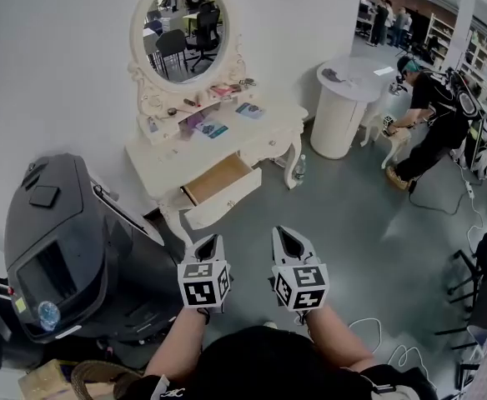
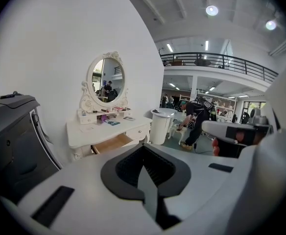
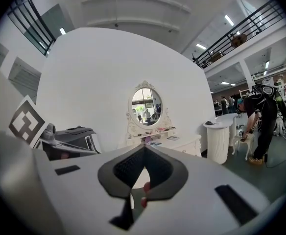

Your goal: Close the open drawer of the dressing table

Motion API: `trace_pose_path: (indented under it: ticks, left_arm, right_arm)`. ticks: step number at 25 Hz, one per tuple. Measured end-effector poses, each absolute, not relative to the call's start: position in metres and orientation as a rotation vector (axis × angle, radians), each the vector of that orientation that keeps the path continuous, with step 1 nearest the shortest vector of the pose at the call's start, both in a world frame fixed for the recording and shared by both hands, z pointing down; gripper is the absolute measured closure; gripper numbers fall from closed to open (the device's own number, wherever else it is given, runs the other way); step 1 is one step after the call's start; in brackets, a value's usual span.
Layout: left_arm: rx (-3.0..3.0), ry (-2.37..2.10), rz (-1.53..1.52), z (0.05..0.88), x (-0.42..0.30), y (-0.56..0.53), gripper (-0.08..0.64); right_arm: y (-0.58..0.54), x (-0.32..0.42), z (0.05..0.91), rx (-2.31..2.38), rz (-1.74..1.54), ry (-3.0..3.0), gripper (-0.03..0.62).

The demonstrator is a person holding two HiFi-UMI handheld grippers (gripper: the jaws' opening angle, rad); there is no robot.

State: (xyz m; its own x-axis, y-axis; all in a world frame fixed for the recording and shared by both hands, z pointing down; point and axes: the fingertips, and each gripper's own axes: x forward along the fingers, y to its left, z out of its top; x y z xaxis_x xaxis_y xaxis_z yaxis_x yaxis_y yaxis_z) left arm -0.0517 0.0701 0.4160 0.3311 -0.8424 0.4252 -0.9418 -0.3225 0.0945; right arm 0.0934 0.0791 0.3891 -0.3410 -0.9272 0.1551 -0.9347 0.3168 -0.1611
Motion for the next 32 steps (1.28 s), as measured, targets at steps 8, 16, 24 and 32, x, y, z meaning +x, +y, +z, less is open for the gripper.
trace_pose_path:
  ticks: [8,16,24,32]
  left_arm:
    - [2.234,-1.617,0.462,0.428,-0.01,0.047,0.552]
    - [2.173,-1.624,0.512,0.45,-0.005,0.028,0.552]
    - [2.182,-1.577,0.507,0.466,0.0,-0.033,0.552]
    - [2.227,-1.523,0.506,0.461,0.008,-0.101,0.552]
  right_arm:
    - [0.049,0.148,0.403,1.745,0.383,-2.507,0.583]
    - [0.022,0.149,0.417,1.683,0.406,-2.521,0.583]
    - [-0.027,0.153,0.416,1.709,0.367,-2.499,0.583]
    - [-0.082,0.151,0.411,1.73,0.308,-2.449,0.583]
